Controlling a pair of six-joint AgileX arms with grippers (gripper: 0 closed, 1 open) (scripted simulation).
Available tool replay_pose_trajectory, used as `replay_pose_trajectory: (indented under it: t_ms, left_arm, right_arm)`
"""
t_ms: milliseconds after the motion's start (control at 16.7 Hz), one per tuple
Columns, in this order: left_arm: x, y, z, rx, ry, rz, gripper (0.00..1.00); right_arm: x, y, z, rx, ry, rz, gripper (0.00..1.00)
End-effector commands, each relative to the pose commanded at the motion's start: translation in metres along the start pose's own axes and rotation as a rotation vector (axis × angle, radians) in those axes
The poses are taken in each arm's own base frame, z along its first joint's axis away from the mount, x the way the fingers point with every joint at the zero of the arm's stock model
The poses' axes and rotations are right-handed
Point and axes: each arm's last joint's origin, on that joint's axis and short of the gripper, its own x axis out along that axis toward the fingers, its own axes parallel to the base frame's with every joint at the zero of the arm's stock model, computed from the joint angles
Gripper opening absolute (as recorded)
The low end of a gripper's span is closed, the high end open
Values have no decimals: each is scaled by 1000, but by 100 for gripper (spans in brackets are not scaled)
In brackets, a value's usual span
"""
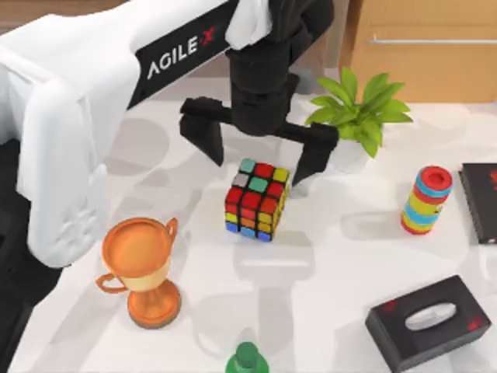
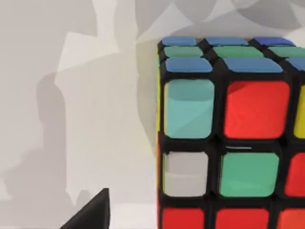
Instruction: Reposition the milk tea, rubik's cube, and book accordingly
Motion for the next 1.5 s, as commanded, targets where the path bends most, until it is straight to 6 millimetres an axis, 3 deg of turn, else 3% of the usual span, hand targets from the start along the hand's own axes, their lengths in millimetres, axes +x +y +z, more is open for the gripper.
replay_pose_trajectory:
  t_ms: [300,600,1380,1500]
  left_arm:
    - [39,-1,-1,-1,0,0,100]
    - [44,-1,-1,-1,0,0,100]
    - [44,-1,-1,-1,0,0,2]
    - [44,-1,-1,-1,0,0,0]
  right_arm:
    - [0,0,0,0,0,0,100]
    - [0,0,0,0,0,0,100]
    - [0,0,0,0,0,0,100]
    - [0,0,0,0,0,0,100]
